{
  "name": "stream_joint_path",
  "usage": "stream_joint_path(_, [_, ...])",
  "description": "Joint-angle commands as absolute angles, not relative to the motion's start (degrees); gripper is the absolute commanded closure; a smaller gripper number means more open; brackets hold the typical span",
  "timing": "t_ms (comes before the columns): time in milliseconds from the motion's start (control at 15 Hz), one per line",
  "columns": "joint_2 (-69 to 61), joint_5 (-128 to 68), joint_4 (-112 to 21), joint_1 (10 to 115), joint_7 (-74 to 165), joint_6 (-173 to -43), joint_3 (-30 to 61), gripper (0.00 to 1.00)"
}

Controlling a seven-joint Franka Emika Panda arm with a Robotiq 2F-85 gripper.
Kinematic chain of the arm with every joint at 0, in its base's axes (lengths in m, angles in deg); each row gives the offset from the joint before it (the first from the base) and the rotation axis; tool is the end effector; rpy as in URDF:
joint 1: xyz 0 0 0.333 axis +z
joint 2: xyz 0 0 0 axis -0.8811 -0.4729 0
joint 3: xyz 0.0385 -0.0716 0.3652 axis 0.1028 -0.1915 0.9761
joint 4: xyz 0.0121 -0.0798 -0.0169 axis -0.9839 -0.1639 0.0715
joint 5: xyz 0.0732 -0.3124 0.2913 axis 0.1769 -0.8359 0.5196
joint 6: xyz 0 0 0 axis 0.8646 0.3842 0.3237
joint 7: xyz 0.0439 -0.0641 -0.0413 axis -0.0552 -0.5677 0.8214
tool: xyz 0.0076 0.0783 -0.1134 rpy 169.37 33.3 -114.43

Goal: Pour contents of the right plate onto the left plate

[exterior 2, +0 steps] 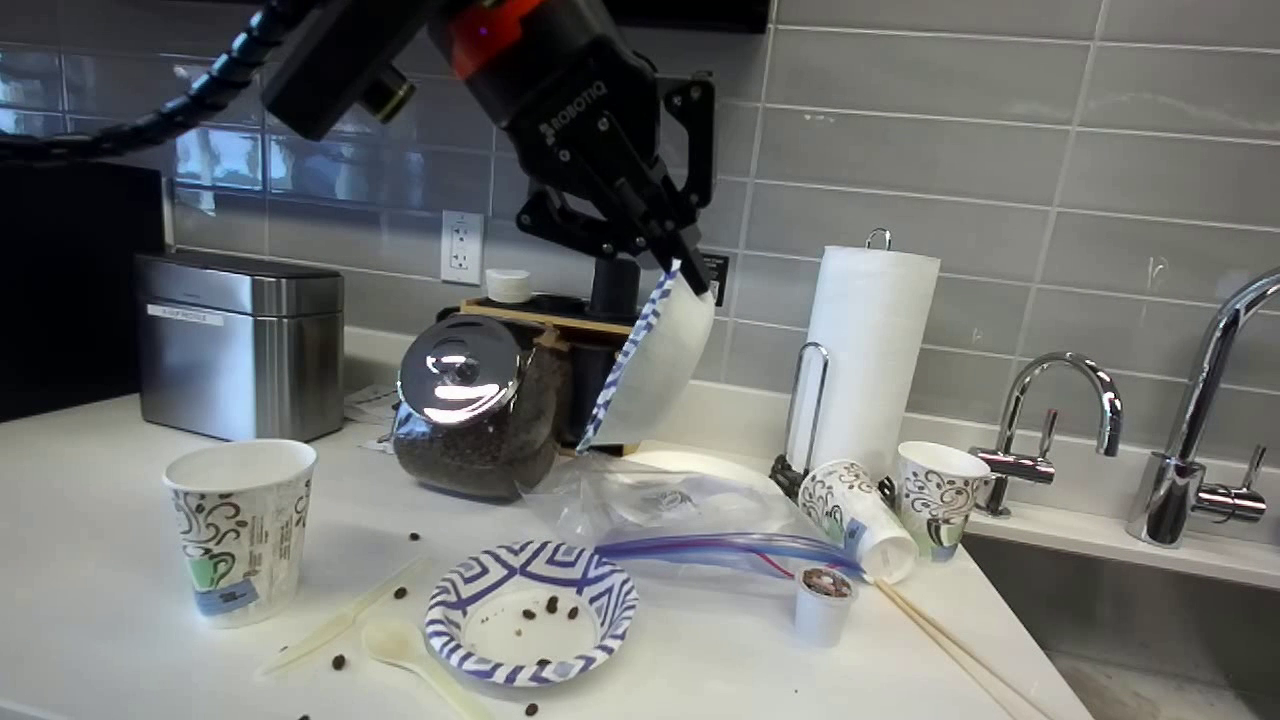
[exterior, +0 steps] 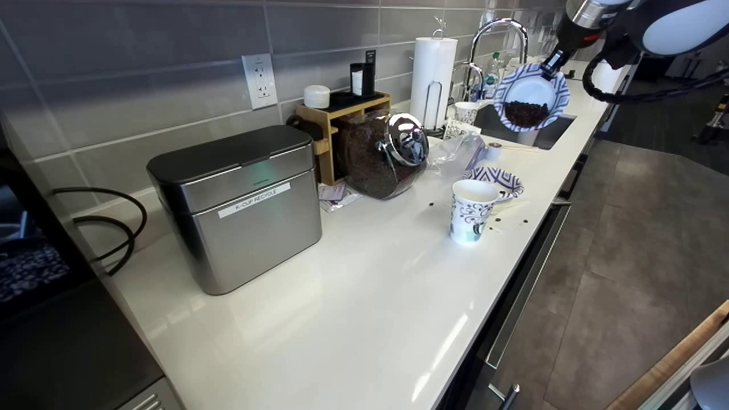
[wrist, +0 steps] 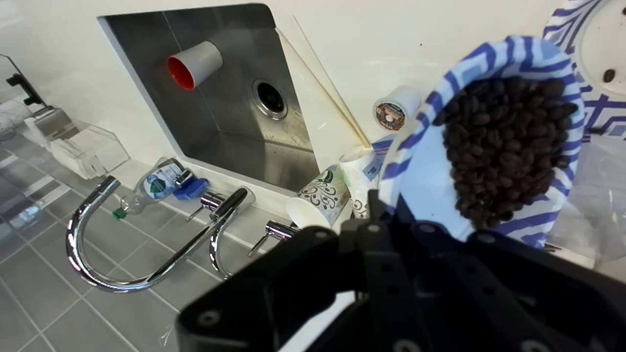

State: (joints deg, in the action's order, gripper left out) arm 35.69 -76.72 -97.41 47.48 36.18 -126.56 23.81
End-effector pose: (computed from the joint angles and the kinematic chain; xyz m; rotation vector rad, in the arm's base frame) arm 0.4772 -0.0663 0.4857 2.4360 0.3318 0.6906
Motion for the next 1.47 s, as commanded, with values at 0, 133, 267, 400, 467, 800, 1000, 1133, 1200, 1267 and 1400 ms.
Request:
stream_joint_path(0, [39.26, -80.43, -99.91, 45.77, 31.29, -122.70, 26.94, 0.99])
stream_joint_path(133, [39.90, -82.64, -99.87, 47.56, 29.09, -120.37, 26.35, 0.99])
stream_joint_path(267, [40.40, -84.67, -99.89, 48.26, 27.06, -118.81, 26.60, 0.99])
stream_joint_path(400, [40.62, -86.32, -99.91, 49.06, 25.23, -117.41, 26.76, 0.99])
stream_joint_path(467, [40.62, -86.99, -99.89, 49.47, 24.37, -116.69, 26.77, 0.99])
stream_joint_path(800, [39.87, -88.84, -99.45, 51.48, 20.14, -114.73, 26.34, 0.99])
stream_joint_path(1000, [39.38, -89.18, -99.24, 52.12, 18.13, -114.36, 26.20, 0.99])
stream_joint_path(1133, [39.15, -89.48, -99.17, 52.30, 17.08, -114.04, 26.15, 0.99])
stream_joint_path(1200, [39.05, -89.58, -99.16, 52.42, 16.67, -113.95, 26.09, 0.99])
stream_joint_path(1267, [38.94, -89.65, -99.13, 52.53, 16.40, -113.87, 26.02, 0.99])
stream_joint_path(1400, [38.75, -89.87, -99.11, 52.72, 15.76, -113.79, 25.90, 0.99])
